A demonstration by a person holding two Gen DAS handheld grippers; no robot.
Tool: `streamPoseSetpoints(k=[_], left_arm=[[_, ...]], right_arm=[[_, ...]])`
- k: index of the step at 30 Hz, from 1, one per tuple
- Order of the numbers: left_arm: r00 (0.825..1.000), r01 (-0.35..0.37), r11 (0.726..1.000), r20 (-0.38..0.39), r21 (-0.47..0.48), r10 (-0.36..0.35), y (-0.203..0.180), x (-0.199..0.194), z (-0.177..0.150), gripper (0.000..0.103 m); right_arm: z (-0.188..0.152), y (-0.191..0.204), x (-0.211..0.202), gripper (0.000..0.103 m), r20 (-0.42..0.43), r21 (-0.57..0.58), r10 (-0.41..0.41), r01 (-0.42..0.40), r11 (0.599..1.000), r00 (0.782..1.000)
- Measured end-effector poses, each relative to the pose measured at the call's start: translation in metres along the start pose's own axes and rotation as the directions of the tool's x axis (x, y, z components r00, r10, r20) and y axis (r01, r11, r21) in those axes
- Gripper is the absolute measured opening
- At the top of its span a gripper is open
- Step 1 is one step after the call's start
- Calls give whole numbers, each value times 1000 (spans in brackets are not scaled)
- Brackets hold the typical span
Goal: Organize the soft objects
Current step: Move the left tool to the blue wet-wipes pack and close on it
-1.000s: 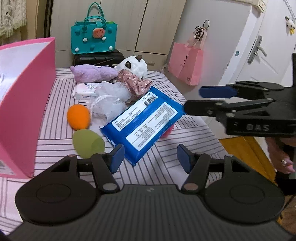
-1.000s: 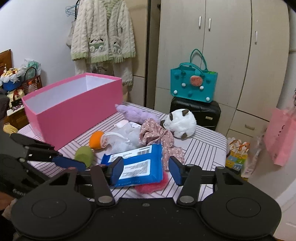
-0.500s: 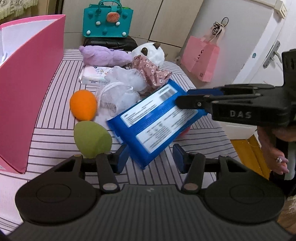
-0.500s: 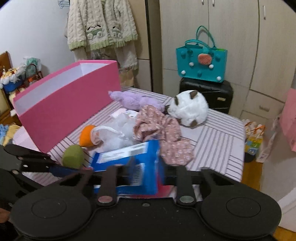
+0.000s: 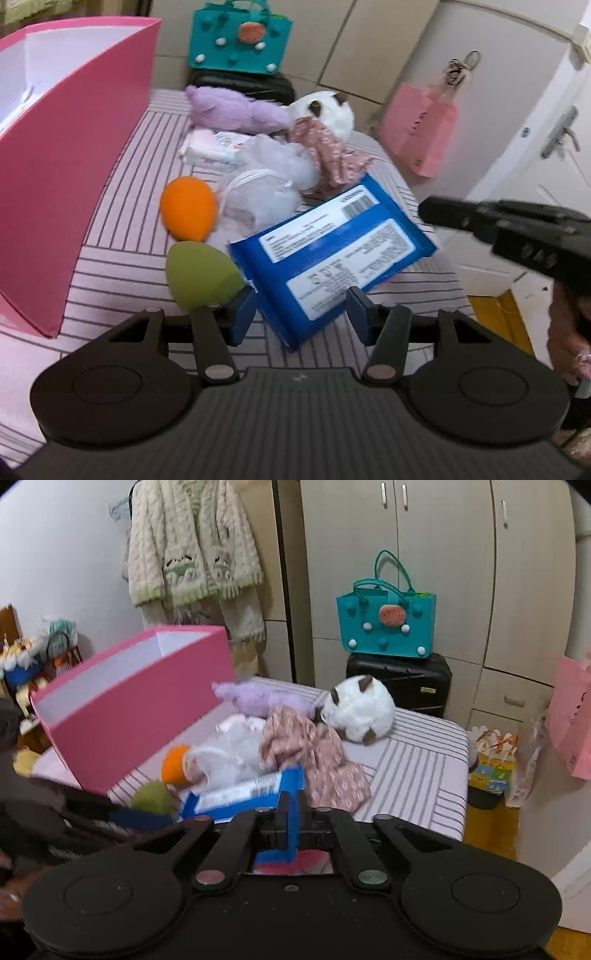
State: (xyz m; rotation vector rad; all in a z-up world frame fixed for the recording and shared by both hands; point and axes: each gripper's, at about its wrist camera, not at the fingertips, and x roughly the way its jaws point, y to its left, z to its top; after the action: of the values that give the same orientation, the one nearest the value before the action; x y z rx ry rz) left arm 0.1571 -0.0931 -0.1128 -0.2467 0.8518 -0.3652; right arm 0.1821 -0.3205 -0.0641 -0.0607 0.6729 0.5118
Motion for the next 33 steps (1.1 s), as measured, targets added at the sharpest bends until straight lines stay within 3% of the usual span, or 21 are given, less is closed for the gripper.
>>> streamPoseSetpoints(k=[2,5,10,14,20,24,29,33], left_arm=[[1000,-11,1000,-18,-28,11,0,4,2,53],[999,-29,998,-21,-49,28,-10,10,4,53],[1000,-15,994,-21,-105,13,-5,11,2,54],[1000,13,985,0,-172,-13,4,9,1,55],[1000,14,983,4,-183,-14,4,11,1,55],[1000,16,979,6,-202,-15,5,14,3,55],[1000,11,978,-4,-210,-12,4,16,7,51],[998,53,980,-11,-194,-56,2,20,4,41]], right_arm=[[5,-1,8,11,-15,29,21,-20,999,1000],[5,0,26,32,-46,73,21,-18,997,999],[-3,3,34,40,-64,61,11,-7,998,998],[-2,4,28,56,-71,59,-4,9,998,997],[0,6,21,59,-69,24,-30,32,999,997],[2,3,25,60,-55,3,-117,117,993,992],[-5,-10,33,62,-118,48,-65,71,996,991],[-15,-6,29,42,-104,34,-45,49,998,994]])
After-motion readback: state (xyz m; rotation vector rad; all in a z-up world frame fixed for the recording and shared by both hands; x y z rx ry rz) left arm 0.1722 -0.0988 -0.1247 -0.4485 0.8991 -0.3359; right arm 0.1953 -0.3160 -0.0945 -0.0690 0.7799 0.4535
